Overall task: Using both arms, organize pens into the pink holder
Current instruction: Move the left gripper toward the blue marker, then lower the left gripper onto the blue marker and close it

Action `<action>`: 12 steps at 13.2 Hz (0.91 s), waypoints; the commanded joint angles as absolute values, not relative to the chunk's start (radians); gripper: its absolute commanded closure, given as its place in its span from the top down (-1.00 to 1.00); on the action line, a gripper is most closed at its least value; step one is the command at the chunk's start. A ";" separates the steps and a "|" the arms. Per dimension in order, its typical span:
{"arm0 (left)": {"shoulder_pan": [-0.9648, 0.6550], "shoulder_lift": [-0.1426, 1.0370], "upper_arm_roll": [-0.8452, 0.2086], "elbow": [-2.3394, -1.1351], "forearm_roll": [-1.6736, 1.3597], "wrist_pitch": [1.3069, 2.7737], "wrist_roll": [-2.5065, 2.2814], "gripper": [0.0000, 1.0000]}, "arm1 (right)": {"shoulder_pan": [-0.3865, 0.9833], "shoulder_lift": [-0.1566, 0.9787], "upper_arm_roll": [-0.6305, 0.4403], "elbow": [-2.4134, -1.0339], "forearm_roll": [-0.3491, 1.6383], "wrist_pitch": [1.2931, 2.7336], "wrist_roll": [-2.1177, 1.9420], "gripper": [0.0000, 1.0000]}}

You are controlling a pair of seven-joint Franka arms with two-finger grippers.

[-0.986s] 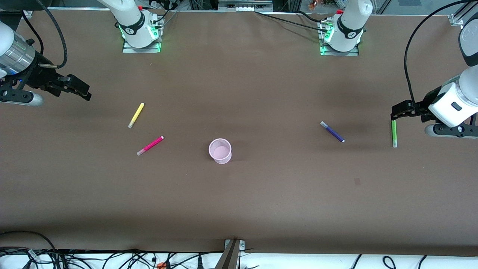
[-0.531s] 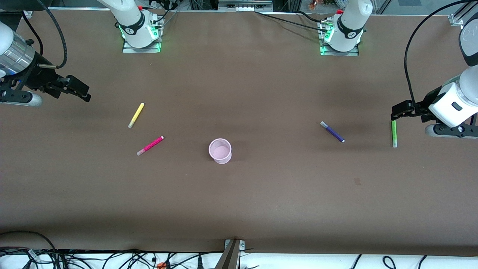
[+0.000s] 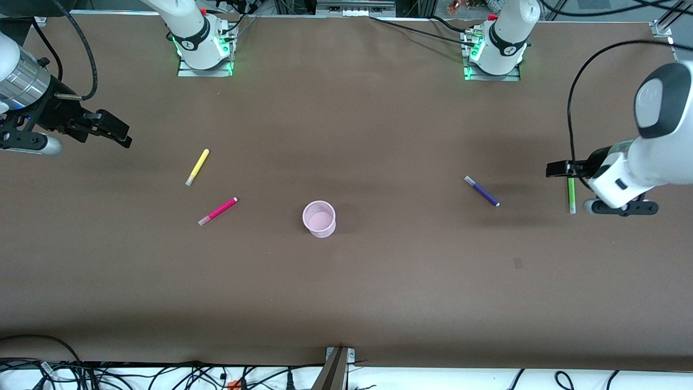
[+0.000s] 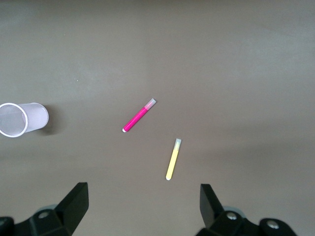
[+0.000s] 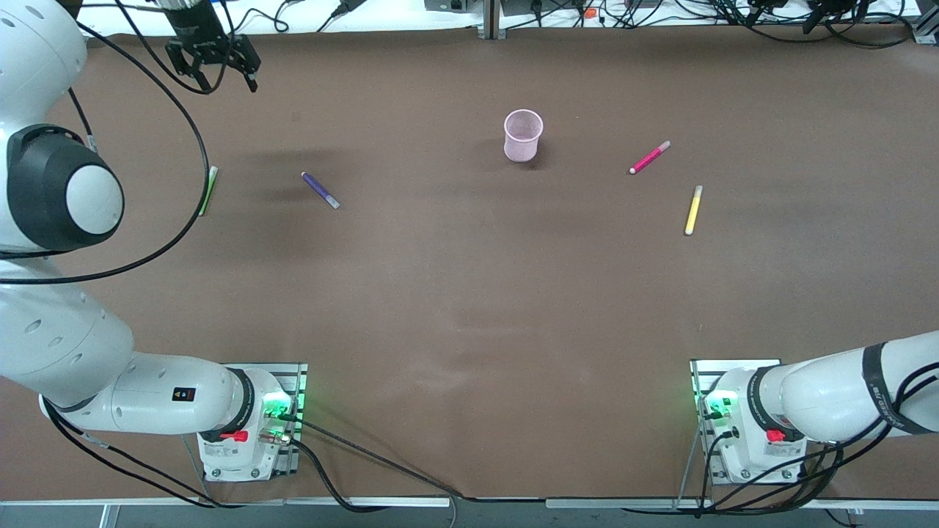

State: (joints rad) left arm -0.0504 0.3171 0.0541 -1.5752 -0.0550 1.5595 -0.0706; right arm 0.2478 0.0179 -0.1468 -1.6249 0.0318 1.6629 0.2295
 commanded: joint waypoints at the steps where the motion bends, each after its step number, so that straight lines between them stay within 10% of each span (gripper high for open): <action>1: -0.054 0.337 0.054 -1.667 -0.098 1.627 -0.202 1.00 | 0.250 0.017 -0.147 -1.624 0.049 1.658 0.213 1.00; 12: -0.083 0.357 0.000 -2.146 -0.293 2.342 -0.624 1.00 | 0.267 0.017 -0.147 -1.625 -0.008 1.658 -0.069 1.00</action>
